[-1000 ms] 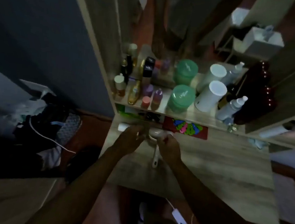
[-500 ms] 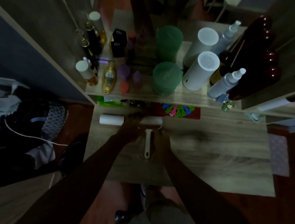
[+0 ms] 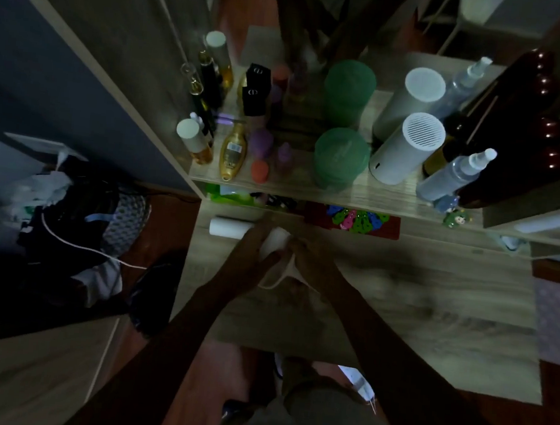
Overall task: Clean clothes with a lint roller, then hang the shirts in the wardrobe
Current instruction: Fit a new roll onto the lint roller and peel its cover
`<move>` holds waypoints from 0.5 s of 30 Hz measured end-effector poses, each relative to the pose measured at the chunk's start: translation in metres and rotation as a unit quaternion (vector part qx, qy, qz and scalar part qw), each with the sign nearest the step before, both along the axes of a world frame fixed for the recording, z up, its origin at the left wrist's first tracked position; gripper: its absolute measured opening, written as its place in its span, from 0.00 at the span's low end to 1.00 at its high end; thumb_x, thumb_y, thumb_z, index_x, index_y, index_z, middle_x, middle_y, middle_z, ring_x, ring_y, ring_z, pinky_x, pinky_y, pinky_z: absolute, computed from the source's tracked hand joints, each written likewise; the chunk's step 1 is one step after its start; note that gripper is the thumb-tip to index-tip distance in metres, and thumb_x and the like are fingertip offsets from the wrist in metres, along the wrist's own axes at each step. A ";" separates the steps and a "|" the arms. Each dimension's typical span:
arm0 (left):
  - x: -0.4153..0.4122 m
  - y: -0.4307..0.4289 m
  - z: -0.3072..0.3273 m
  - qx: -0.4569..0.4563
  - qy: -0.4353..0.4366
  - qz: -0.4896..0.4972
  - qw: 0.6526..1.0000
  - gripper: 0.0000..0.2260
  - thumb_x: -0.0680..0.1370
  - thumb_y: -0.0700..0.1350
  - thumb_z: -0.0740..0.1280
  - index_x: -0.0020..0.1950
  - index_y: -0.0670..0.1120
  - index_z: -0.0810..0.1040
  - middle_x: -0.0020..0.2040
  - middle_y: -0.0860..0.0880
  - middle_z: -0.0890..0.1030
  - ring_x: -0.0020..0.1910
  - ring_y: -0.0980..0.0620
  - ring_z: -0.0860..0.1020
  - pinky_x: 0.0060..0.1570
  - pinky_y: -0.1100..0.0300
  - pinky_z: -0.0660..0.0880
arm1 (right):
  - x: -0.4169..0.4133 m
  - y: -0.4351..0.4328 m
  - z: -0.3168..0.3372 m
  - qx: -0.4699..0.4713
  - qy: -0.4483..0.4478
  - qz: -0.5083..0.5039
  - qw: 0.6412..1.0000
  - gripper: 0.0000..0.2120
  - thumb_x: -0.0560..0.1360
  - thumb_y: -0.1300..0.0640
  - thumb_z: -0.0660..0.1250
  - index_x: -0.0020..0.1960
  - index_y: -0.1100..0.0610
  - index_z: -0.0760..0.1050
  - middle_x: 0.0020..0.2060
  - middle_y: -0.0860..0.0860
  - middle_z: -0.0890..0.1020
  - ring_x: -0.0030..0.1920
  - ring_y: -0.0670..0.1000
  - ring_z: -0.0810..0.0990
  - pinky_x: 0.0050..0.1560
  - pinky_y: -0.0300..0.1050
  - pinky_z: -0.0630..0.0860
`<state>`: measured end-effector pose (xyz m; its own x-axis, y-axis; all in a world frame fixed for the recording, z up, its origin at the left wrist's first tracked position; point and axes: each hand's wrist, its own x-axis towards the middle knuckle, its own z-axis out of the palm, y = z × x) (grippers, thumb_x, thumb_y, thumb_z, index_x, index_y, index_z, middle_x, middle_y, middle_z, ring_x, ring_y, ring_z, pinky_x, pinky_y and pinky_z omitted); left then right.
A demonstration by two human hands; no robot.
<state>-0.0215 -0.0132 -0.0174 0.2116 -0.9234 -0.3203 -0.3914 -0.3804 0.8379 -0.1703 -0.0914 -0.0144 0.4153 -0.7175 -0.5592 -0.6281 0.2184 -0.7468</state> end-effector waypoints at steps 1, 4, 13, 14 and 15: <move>0.001 0.003 0.006 -0.008 0.012 0.015 1.000 0.27 0.79 0.46 0.70 0.76 0.47 0.66 0.72 0.45 0.72 0.69 0.47 0.72 0.67 0.44 0.73 | 0.005 0.000 0.005 -0.017 0.003 0.024 1.000 0.15 0.84 0.57 0.57 0.60 0.63 0.79 0.57 0.59 0.81 0.59 0.57 0.78 0.54 0.38 0.68; 0.004 0.015 0.021 -0.049 0.034 0.068 0.996 0.22 0.79 0.45 0.70 0.72 0.50 0.69 0.69 0.49 0.75 0.66 0.51 0.74 0.67 0.46 0.73 | 0.015 0.000 0.016 -0.053 0.008 0.084 0.995 0.12 0.84 0.58 0.56 0.51 0.57 0.78 0.52 0.57 0.81 0.50 0.53 0.77 0.49 0.35 0.69; 0.013 0.042 0.052 -0.097 0.029 0.140 0.985 0.18 0.80 0.50 0.67 0.69 0.51 0.71 0.60 0.61 0.80 0.60 0.60 0.79 0.58 0.51 0.79 | 0.041 0.007 0.058 -0.118 -0.042 0.153 0.980 0.14 0.83 0.59 0.58 0.52 0.65 0.80 0.47 0.60 0.84 0.45 0.55 0.82 0.49 0.45 0.76; 0.014 0.043 0.055 -0.098 0.035 0.150 0.983 0.18 0.80 0.50 0.67 0.68 0.50 0.71 0.58 0.63 0.80 0.58 0.61 0.79 0.55 0.54 0.79 | 0.043 0.007 0.058 -0.130 -0.024 0.164 0.978 0.15 0.83 0.56 0.58 0.54 0.64 0.80 0.45 0.59 0.84 0.40 0.53 0.82 0.42 0.45 0.77; 0.015 0.043 0.057 -0.100 0.038 0.157 0.982 0.17 0.80 0.50 0.68 0.68 0.48 0.71 0.57 0.65 0.80 0.56 0.62 0.79 0.52 0.58 0.79 | 0.045 0.007 0.058 -0.139 -0.004 0.167 0.976 0.17 0.83 0.53 0.57 0.54 0.63 0.80 0.43 0.58 0.85 0.34 0.49 0.80 0.34 0.41 0.76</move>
